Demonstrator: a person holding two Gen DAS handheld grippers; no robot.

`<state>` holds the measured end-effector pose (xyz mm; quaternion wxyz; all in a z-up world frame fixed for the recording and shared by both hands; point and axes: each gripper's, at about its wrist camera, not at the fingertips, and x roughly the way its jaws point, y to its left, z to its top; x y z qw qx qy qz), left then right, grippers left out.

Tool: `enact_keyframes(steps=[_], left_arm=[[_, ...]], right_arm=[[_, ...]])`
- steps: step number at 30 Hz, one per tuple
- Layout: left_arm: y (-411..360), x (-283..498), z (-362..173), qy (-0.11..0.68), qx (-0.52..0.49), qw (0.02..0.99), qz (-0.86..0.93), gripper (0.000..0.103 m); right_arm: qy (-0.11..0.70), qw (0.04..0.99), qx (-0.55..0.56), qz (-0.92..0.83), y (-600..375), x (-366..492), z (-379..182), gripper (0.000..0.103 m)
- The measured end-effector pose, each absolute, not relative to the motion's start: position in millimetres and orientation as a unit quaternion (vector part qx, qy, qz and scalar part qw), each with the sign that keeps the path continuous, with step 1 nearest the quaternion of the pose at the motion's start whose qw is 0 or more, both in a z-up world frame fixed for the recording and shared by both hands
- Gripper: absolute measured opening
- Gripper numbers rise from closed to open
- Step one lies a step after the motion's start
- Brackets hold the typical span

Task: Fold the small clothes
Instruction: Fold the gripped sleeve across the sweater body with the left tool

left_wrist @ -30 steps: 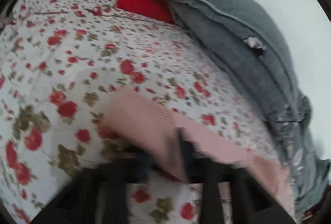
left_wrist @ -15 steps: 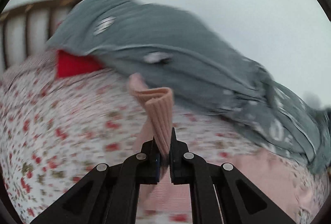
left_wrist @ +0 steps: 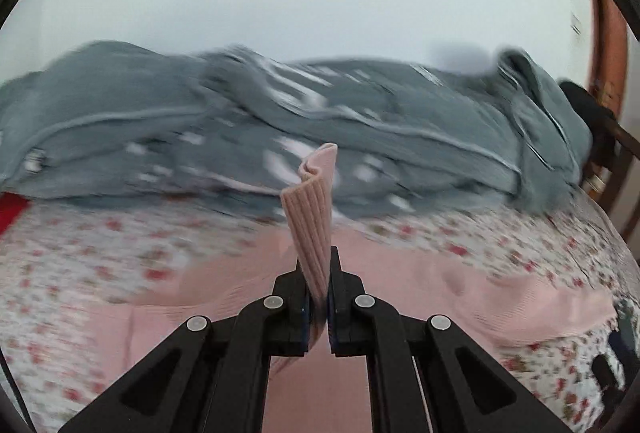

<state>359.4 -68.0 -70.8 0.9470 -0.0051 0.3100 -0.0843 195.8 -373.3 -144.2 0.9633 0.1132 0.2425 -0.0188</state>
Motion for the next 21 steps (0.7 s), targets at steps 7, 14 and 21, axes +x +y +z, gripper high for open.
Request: enact_keyframes(steps=[7, 14, 21], left_arm=[[-170, 364, -147, 0.384, 0.014, 0.908, -0.165, 0.007], [-141, 344, -152, 0.422, -0.014, 0.883, -0.204, 0.06], [-16, 298, -137, 0.355, 0.015, 0.933, -0.048, 0.077]], right_arm=[[0.253, 0.955, 0.152, -0.012, -389, 196, -160, 0.096], [0.269, 0.956, 0.119, -0.005, -373, 204, -164, 0.096], [0.27, 0.959, 0.08, 0.023, -337, 207, -164, 0.094]])
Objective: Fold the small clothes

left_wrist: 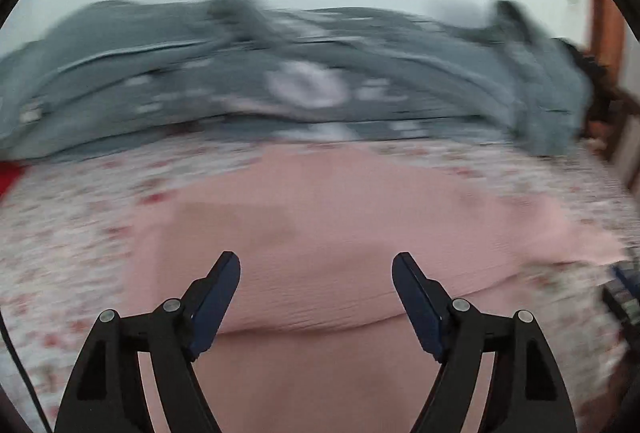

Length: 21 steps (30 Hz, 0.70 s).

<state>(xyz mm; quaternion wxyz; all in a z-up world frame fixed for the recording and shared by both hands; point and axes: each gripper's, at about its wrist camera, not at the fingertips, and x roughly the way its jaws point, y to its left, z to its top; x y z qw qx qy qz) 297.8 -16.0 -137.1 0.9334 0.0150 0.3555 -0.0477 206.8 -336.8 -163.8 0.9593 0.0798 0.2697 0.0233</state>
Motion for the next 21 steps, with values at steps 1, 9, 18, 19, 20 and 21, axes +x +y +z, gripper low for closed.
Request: enact_keyframes(steps=[1, 9, 18, 19, 20, 21], left_arm=[[2, 294, -142, 0.356, 0.019, 0.934, -0.02, 0.077], [102, 304, -165, 0.386, -0.042, 0.921, 0.036, 0.077], [126, 310, -171, 0.375, -0.087, 0.923, 0.004, 0.077], [127, 311, -172, 0.373, -0.088, 0.924, 0.007, 0.077], [127, 314, -172, 0.373, -0.088, 0.923, 0.012, 0.077], [127, 315, -173, 0.373, -0.089, 0.924, 0.015, 0.077]], right_arm=[[0.271, 0.959, 0.074, 0.03, -331, 208, -164, 0.092], [0.316, 0.942, 0.094, 0.055, -302, 249, -159, 0.061], [0.392, 0.918, 0.033, 0.045, -267, 317, -194, 0.052], [0.412, 0.909, 0.033, 0.053, -265, 323, -204, 0.042], [0.42, 0.906, 0.029, 0.055, -263, 325, -208, 0.041], [0.413, 0.909, 0.028, 0.054, -263, 323, -207, 0.037]])
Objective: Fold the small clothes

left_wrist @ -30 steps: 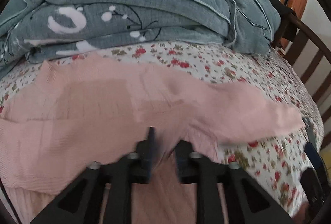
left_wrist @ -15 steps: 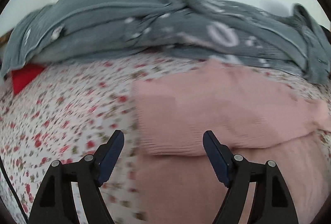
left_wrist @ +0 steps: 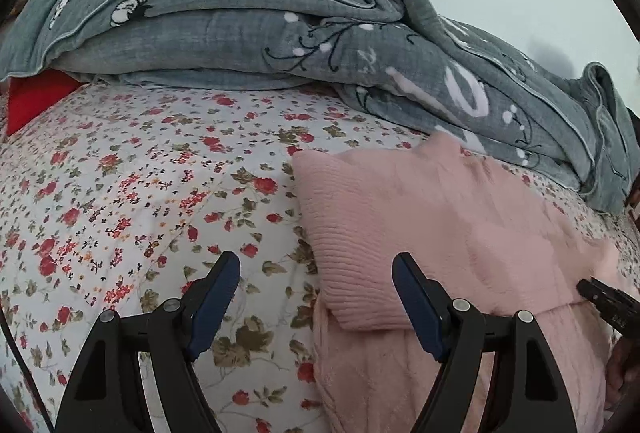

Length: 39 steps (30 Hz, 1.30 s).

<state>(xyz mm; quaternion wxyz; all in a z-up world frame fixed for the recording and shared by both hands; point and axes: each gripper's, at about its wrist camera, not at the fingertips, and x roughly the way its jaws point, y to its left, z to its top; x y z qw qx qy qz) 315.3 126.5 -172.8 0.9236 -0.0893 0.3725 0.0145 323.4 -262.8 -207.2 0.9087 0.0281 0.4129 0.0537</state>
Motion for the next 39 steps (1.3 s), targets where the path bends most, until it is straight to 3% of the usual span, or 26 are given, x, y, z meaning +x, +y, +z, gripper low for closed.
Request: enact_keyframes(steps=[1, 3, 10, 17, 23, 24, 27, 30, 33, 39], left_arm=[[126, 316, -172, 0.37, -0.091, 0.925, 0.015, 0.077], [125, 314, -169, 0.355, -0.094, 0.93, 0.006, 0.076], [108, 299, -154, 0.289, -0.083, 0.951, -0.065, 0.076], [94, 322, -185, 0.365, -0.063, 0.926, -0.07, 0.074], [99, 331, -198, 0.403, -0.076, 0.91, -0.057, 0.075], [99, 330, -199, 0.404, -0.074, 0.91, -0.054, 0.075], [96, 329, -199, 0.405, -0.062, 0.911, -0.045, 0.078], [95, 328, -200, 0.406, -0.056, 0.911, -0.037, 0.08], [96, 329, -200, 0.407, -0.057, 0.911, -0.037, 0.081], [96, 330, -202, 0.41, -0.054, 0.91, -0.037, 0.082]], right_arm=[[0.404, 0.913, 0.027, 0.054, -262, 322, -205, 0.019], [0.375, 0.923, 0.042, 0.073, -265, 315, -200, 0.007], [0.345, 0.927, 0.122, 0.081, -294, 307, -194, 0.004], [0.382, 0.918, 0.091, 0.06, -284, 314, -202, 0.005], [0.391, 0.916, 0.077, 0.049, -281, 314, -204, 0.015], [0.394, 0.914, 0.079, 0.05, -282, 314, -204, 0.024], [0.384, 0.918, 0.087, 0.045, -288, 304, -197, 0.027], [0.359, 0.931, 0.071, 0.016, -302, 288, -179, 0.047], [0.302, 0.951, 0.048, -0.034, -335, 262, -157, 0.079], [0.284, 0.947, 0.049, -0.138, -421, 227, -146, 0.083]])
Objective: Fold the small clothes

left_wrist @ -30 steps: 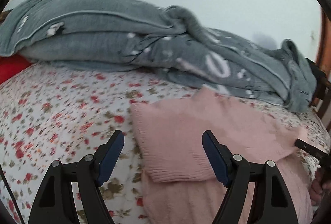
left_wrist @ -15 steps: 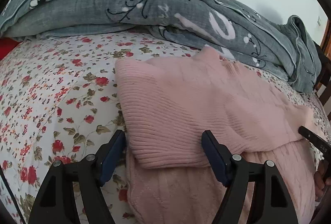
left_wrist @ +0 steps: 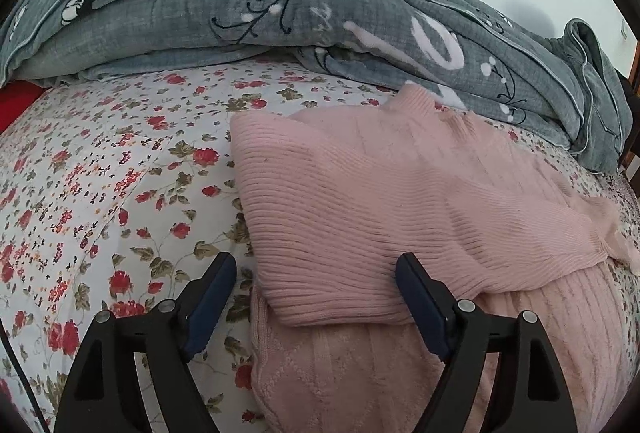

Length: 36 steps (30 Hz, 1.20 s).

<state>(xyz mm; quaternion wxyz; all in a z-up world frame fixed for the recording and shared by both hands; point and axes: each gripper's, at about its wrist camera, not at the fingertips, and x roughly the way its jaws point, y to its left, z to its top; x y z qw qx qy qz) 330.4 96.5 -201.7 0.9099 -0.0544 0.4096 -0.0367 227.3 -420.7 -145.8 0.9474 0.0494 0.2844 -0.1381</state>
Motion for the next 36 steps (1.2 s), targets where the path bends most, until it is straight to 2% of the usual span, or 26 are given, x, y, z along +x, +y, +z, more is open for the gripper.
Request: enact_keyframes(steps=[4, 9, 15, 23, 26, 28, 29, 36], left_arm=[[99, 332, -203, 0.413, -0.06, 0.908, -0.038, 0.083], [97, 333, -204, 0.414, -0.055, 0.908, -0.035, 0.084], [95, 335, -205, 0.416, -0.049, 0.908, -0.032, 0.085], [99, 336, -206, 0.416, -0.062, 0.906, -0.043, 0.087], [99, 335, -206, 0.416, -0.062, 0.906, -0.044, 0.087], [99, 335, -205, 0.416, -0.061, 0.906, -0.043, 0.087], [98, 335, -205, 0.416, -0.061, 0.906, -0.043, 0.087], [99, 335, -203, 0.415, -0.066, 0.906, -0.046, 0.087]], right_arm=[[0.29, 0.931, 0.152, -0.163, -498, 206, -153, 0.083], [0.306, 0.911, 0.226, -0.159, -548, 190, -177, 0.082], [0.342, 0.898, 0.224, -0.161, -564, 198, -204, 0.078], [0.345, 0.888, 0.239, -0.19, -585, 219, -207, 0.073], [0.345, 0.879, 0.252, -0.213, -595, 221, -212, 0.05], [0.337, 0.88, 0.25, -0.222, -599, 220, -212, 0.013], [0.331, 0.884, 0.254, -0.211, -600, 219, -211, 0.005], [0.257, 0.925, 0.172, -0.219, -561, 211, -172, 0.005]])
